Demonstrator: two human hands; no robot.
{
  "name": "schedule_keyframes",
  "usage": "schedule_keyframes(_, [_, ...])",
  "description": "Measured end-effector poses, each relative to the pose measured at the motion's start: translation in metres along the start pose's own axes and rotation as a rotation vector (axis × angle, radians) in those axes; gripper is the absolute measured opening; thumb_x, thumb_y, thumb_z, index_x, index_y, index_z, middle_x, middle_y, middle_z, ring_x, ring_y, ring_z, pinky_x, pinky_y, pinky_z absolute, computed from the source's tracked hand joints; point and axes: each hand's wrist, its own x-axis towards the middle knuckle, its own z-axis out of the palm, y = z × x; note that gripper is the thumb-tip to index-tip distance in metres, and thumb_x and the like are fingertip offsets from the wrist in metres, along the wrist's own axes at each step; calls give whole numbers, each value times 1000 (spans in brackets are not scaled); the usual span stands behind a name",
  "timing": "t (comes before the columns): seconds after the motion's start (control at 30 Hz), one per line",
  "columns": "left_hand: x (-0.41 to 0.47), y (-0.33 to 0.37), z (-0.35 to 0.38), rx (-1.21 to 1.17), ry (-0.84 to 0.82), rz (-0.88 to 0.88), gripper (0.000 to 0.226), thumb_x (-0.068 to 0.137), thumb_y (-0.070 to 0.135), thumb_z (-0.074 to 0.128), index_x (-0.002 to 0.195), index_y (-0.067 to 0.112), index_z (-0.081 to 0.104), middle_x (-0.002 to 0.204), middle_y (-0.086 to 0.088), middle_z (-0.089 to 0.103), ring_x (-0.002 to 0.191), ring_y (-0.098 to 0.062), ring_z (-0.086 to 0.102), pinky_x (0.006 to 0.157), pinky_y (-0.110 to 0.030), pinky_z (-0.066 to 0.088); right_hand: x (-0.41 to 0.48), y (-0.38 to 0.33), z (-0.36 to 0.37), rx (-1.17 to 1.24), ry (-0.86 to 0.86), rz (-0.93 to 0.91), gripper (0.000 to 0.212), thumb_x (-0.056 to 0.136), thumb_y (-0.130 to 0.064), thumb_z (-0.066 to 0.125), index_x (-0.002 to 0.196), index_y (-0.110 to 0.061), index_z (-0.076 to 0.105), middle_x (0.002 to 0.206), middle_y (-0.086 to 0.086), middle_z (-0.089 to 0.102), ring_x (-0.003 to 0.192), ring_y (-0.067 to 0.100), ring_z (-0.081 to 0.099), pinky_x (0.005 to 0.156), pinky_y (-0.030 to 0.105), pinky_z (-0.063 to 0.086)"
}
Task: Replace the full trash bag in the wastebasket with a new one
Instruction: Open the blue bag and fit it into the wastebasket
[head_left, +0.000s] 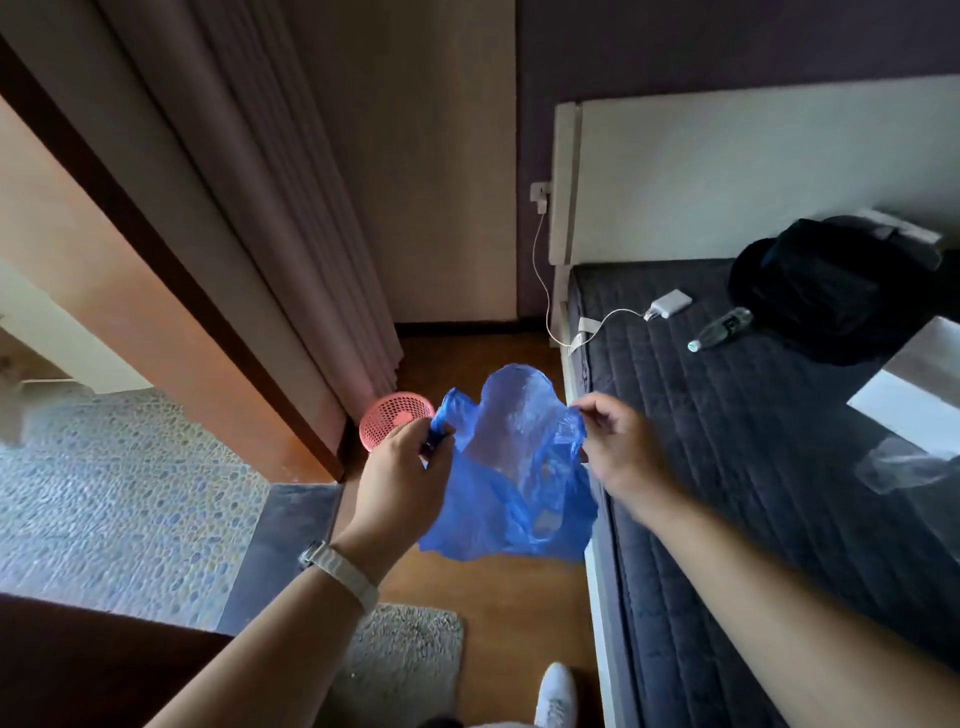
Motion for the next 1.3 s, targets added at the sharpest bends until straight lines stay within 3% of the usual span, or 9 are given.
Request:
schedule_keyframes(0.07, [23,6,10,-2,1,-4,10,88,20,64,80,14,63,71,2,59,65,-20,54,57,-34,42,29,3,-8,-9,12,-24,7,82,-23,58,79,-26,63,69,-5,66,64,10,57,64,41,49])
schedule_keyframes(0.2, [70,12,24,-3,33,10,10,88,18,64,80,12,65,67,8,55,61,-8,51,53,-30,39,77,11,-17,-45,-22,-28,19,87,-7,60,81,-24,63,73,-4,68,66,13,62,64,40,51])
schedule_keyframes(0.47, [167,-12,67,-26,67,-42,19,87,16,65,71,18,55,64,12,50,58,-3,48,52,-23,34,182,20,3,33,-35,95,11,81,-26,54,75,-23,63,71,0,68,69,22,64,65,48,53])
schedule_keyframes(0.63, [249,-45,99,-53,49,-61,27,86,13,66,68,21,49,62,14,47,57,1,46,50,-12,28,271,34,30,8,-52,157,16,85,-16,53,74,-22,62,67,-1,65,67,18,58,63,36,45])
schedule_keyframes(0.77, [317,-82,108,-74,25,-126,30,86,14,65,65,24,46,62,9,50,58,-4,47,51,-24,32,344,36,62,-32,-73,221,18,76,-9,53,68,-21,62,61,-9,63,60,7,54,61,29,42])
schedule_keyframes(0.93, [386,-133,106,-38,10,-209,20,87,18,64,71,9,55,64,-1,55,60,-20,50,54,-33,38,423,36,111,-89,-143,246,17,84,-3,57,74,-16,63,69,-3,67,69,15,61,68,34,49])
schedule_keyframes(1.1, [426,-176,92,-34,73,-351,20,88,20,62,75,5,58,68,-6,59,66,-27,55,60,-40,45,474,31,171,-110,-269,245,21,83,8,54,74,-8,61,65,-4,63,60,7,54,56,21,43])
schedule_keyframes(1.2, [439,-202,89,-31,119,-460,19,87,20,61,74,7,57,67,-5,60,66,-27,56,60,-41,46,504,32,202,-112,-356,238,24,88,-2,53,70,-18,61,64,-1,62,58,9,53,57,25,43])
schedule_keyframes(1.3, [446,-224,90,-33,155,-585,17,87,20,58,73,11,55,65,-2,60,65,-27,56,56,-35,40,528,39,231,-105,-462,247,21,91,-3,52,77,-14,62,67,5,61,56,6,53,58,25,46])
